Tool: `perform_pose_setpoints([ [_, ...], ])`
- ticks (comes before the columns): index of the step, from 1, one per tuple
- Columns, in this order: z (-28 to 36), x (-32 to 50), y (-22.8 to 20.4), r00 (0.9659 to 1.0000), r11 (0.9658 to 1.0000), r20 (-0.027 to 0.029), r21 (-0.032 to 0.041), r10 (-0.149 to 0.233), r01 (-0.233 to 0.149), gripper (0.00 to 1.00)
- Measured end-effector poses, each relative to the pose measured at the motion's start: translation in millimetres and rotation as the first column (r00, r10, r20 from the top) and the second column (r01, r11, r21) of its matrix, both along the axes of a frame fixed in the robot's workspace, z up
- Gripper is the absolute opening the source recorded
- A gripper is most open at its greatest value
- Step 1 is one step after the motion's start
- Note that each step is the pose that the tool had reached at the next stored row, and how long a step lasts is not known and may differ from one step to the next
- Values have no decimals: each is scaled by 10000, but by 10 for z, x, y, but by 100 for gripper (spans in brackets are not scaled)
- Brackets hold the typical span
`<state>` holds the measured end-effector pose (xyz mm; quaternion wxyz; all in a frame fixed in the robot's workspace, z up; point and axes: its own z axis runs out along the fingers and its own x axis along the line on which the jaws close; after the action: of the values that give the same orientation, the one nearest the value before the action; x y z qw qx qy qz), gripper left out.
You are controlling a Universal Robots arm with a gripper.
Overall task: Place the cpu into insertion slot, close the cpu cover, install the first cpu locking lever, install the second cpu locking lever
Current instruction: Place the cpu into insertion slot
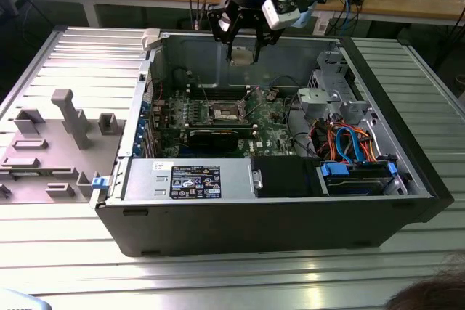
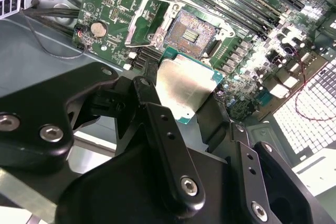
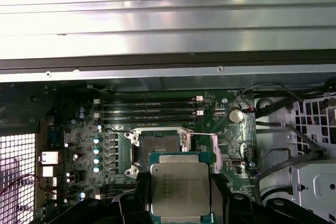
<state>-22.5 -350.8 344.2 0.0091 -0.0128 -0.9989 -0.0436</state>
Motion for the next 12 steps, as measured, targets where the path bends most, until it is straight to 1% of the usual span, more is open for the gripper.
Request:
perform_pose_setpoints([
  [2,-24,0,0,10000,10000,0,0,0,0,55],
  [12,-50,0,0,10000,10000,0,0,0,0,55],
])
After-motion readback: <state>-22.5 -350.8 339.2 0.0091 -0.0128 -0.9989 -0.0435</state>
